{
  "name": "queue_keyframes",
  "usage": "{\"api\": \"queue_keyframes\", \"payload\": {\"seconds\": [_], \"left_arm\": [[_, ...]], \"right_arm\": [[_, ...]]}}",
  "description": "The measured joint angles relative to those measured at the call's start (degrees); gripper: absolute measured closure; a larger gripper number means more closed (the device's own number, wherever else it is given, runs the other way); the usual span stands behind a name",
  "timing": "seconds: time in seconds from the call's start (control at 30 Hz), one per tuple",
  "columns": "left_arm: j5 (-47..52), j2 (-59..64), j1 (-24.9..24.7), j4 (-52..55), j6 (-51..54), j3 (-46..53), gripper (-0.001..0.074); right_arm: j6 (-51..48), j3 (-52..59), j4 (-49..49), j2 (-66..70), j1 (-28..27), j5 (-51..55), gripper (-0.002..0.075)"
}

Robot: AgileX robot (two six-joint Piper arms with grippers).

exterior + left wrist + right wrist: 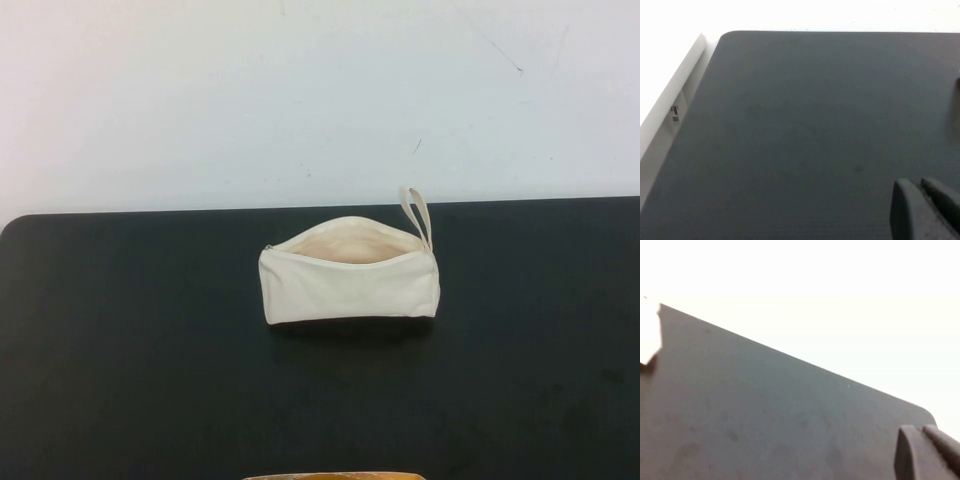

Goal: Put eraser into pencil case

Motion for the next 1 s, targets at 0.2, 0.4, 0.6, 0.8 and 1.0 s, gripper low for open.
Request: {"api": "queue_keyframes", "payload": {"seconds": [0.2, 0.4, 0.6, 0.8, 1.0], "left_arm": [[0.00, 0.00, 0.00, 0.00, 0.00, 0.00, 0.0736], [0.00, 0.00, 0.00, 0.00, 0.00, 0.00, 0.0736], [0.00, 0.00, 0.00, 0.00, 0.00, 0.00, 0.0736], [0.00, 0.00, 0.00, 0.00, 0.00, 0.00, 0.0736], [0.00, 0.00, 0.00, 0.00, 0.00, 0.00, 0.0736]], "right_arm": [[3.66, 12.18, 1.07, -4.10, -4.51, -7.20, 0.0726], [5.50, 32.32, 1.23, -5.28, -5.21, -29.22, 0.0726], [5.85, 43.08, 2.34, -5.69, -5.21, -33.92, 0.0726], [5.88, 43.09, 2.58, -8.16, -5.21, -28.58, 0.0726], [5.88, 43.01, 2.70, -8.16, -5.21, -28.30, 0.0726]]}}
